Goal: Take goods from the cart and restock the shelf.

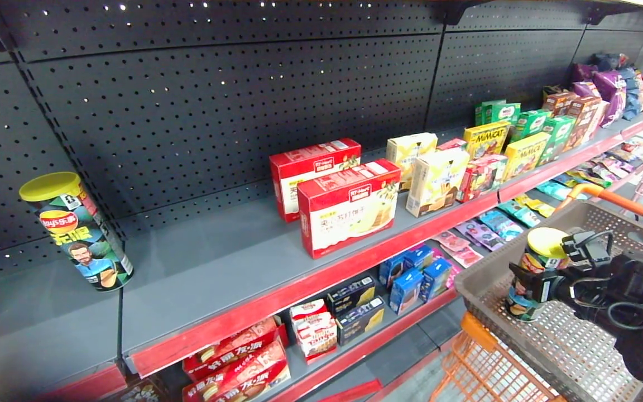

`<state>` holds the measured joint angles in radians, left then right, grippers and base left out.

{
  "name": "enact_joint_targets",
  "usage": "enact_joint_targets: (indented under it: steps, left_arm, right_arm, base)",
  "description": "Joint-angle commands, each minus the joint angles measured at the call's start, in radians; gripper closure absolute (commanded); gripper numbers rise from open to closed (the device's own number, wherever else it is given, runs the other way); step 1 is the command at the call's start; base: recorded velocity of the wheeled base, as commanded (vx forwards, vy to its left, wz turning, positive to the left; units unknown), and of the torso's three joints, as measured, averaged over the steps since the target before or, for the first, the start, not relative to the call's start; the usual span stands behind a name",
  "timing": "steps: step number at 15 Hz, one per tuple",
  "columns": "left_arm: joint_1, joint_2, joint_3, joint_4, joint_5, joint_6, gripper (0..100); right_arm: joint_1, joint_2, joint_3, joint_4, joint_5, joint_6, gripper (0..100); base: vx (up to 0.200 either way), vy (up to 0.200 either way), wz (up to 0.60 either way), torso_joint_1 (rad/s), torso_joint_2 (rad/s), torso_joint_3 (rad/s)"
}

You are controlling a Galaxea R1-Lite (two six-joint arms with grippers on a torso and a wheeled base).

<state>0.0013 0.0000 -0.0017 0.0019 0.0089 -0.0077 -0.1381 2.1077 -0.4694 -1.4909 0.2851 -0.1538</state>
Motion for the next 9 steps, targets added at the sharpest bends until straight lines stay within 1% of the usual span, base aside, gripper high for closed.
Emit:
enact_joint_targets:
  steps: [1,7,9]
  left_arm:
    - [0.000,0.000,0.000,0.000,0.000,0.000,0]
    - [0.000,0.000,0.000,0.001,0.000,0.000,0]
    - [0.000,0.000,0.000,0.000,0.000,0.000,0]
  right_arm:
    - [0.000,0.008,-0.006,-0.003,0.000,-0.004,100]
    - [-0.006,-0.008,0.017,-0.043,-0.004,-0.004,100]
    - [-0.029,-0.141,0.100,-0.046,-0.020,0.002,100]
  base:
    - [0.000,0.000,0.00,0.000,0.00,0.000]
    - [0.000,0.000,0.00,0.000,0.00,0.000]
    - [0.000,0.000,0.00,0.000,0.00,0.000]
